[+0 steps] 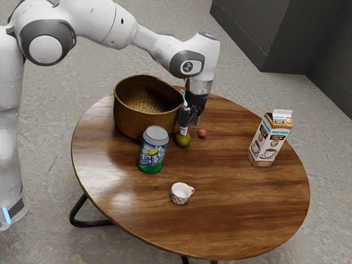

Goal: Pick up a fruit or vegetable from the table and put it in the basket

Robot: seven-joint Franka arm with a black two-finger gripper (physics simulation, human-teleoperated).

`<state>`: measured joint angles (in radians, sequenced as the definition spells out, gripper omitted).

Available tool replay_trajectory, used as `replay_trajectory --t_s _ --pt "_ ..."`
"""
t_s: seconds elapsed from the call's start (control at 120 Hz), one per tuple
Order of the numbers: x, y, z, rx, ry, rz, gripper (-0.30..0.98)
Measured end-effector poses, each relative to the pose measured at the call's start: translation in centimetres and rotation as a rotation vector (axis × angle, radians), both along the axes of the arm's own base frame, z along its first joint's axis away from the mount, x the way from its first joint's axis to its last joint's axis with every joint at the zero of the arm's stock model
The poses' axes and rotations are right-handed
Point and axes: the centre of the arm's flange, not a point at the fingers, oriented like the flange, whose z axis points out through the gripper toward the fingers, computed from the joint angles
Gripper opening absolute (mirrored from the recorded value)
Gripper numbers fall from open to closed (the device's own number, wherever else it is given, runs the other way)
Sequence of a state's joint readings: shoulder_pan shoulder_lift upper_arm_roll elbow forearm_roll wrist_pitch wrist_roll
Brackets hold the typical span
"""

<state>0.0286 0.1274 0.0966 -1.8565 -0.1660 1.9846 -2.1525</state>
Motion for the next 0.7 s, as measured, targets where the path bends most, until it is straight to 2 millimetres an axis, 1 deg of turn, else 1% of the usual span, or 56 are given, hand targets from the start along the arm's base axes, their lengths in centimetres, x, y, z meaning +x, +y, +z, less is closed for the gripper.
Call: replay_trajectory --t_s 0.067,0.208,0.317,0.55,0.7 --pt "-0.4 -0.2 -0.5 -0.003 0.006 0.003 0.69" --pt "-0.5 -0.2 -0.6 -0.003 0.0 0.011 0.69" --pt "-0.8 0.0 -1.0 -0.005 0.006 0.018 0.69" --pt "-0.8 -0.1 -1.1 -0.004 -0.003 0.02 0.69" --pt "-0.6 -0.4 -1.7 0.003 -0.02 0.007 0.68"
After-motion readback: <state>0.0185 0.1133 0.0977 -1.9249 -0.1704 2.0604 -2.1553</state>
